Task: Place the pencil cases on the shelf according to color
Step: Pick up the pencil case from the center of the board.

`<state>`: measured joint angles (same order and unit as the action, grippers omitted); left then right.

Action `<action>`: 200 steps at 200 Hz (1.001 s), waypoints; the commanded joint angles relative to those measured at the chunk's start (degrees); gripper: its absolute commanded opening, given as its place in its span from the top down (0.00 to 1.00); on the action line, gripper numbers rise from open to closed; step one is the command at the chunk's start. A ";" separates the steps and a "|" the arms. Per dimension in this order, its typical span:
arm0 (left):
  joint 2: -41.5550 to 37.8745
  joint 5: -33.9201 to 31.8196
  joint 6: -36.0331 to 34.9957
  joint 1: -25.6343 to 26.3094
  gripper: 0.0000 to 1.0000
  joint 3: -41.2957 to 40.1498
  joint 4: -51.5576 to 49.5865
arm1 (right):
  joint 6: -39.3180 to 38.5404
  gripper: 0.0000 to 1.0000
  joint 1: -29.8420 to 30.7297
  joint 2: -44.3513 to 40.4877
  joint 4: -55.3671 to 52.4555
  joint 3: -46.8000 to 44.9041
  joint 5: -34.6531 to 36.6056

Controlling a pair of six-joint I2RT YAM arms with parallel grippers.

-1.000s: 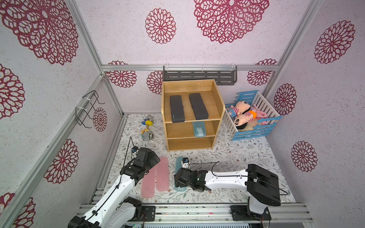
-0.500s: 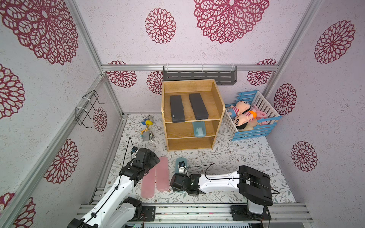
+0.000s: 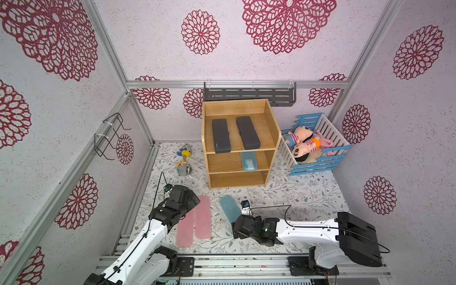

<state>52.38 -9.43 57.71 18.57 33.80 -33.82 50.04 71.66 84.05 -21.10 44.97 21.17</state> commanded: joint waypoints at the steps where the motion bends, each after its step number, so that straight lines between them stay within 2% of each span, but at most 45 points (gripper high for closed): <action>1: -0.78 0.71 0.27 -0.25 0.03 1.18 -1.23 | -9.25 0.01 0.08 -1.08 3.60 -1.83 -3.53; 39: -1.82 0.47 0.47 -0.25 0.03 0.65 -1.84 | -13.44 0.01 0.13 -1.71 3.88 -3.77 -2.24; 51: -2.01 0.55 0.64 -0.28 0.03 0.56 -1.82 | -14.37 0.01 -1.99 -0.86 4.00 -3.79 -1.45; 83: -1.93 0.99 0.91 -0.20 0.03 0.48 -1.73 | -16.20 0.01 -2.25 2.63 7.69 -3.52 -3.47; 157: -0.99 0.04 0.47 0.03 0.03 0.82 -1.07 | -10.73 0.01 -0.82 7.35 11.98 -5.86 -2.66; 171: -0.80 -0.13 0.38 -0.01 0.03 0.76 -0.90 | -9.16 0.01 1.57 8.51 11.63 -6.01 -1.11; 200: -0.79 -0.25 0.38 0.02 0.03 -0.03 0.41 | -6.99 0.11 2.60 8.43 14.23 -8.11 0.20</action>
<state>51.46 -8.91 58.54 18.59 33.80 -34.72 38.68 73.08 91.07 -7.92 39.20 23.40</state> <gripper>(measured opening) 0.971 0.934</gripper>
